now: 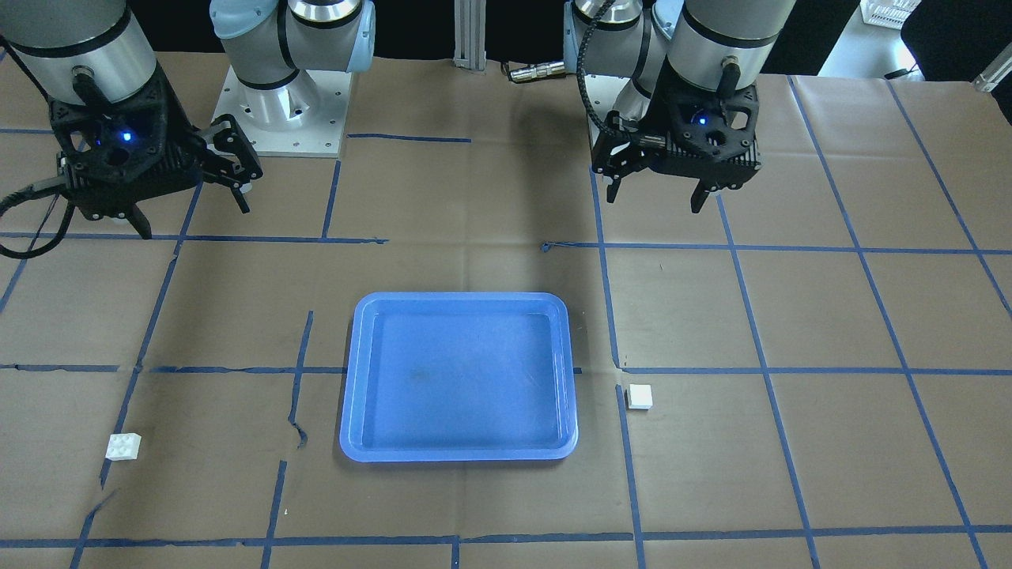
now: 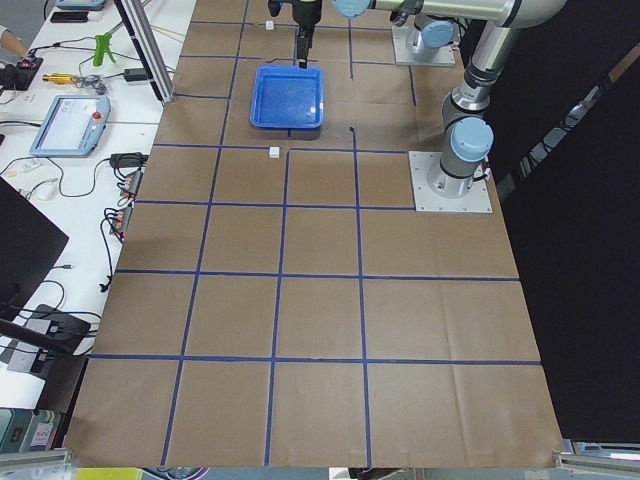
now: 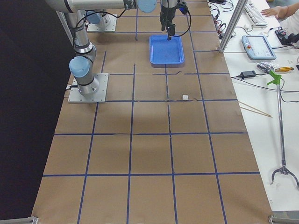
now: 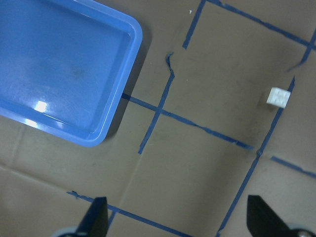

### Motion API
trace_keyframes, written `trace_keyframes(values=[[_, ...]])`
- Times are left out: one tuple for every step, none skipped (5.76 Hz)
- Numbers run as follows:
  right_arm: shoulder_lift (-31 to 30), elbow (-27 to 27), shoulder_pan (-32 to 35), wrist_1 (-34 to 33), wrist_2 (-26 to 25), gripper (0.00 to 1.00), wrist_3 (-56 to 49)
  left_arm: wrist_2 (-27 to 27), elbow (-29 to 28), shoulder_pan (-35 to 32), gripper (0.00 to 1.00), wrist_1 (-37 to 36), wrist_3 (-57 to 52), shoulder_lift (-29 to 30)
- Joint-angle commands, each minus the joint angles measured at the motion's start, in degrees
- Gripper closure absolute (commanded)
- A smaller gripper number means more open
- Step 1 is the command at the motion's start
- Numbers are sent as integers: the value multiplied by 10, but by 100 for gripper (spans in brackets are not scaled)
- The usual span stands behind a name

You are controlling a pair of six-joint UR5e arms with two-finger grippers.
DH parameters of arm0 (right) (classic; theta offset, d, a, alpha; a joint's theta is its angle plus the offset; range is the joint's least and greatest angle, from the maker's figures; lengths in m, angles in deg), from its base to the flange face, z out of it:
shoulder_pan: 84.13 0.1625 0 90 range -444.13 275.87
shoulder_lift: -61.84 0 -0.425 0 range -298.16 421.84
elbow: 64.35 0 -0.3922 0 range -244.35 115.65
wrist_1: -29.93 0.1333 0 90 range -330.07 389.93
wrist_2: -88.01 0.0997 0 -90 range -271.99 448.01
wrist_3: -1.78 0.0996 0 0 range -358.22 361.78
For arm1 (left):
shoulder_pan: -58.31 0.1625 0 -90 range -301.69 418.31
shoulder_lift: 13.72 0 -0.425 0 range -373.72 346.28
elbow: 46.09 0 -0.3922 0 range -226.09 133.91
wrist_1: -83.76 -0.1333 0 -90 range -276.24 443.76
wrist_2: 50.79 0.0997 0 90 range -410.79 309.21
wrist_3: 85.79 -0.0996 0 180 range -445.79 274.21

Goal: Assemble white blocks and place on blue tray

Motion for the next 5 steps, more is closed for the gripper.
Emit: trace_keyframes(values=[[21, 0, -20, -25, 0, 0, -259, -5, 30, 53, 1, -4, -9, 9], [26, 0, -63, -25, 1, 0, -423, -8, 41, 80, 1, -12, -12, 25], [36, 0, -119, -25, 2, 0, -604, -9, 42, 93, 1, -24, -37, 56], [57, -3, -164, -47, 6, 0, -743, -9, 51, 93, 1, -68, -52, 90], [85, -4, -213, -73, 77, 0, -847, -6, 66, 93, 1, -128, -53, 120]])
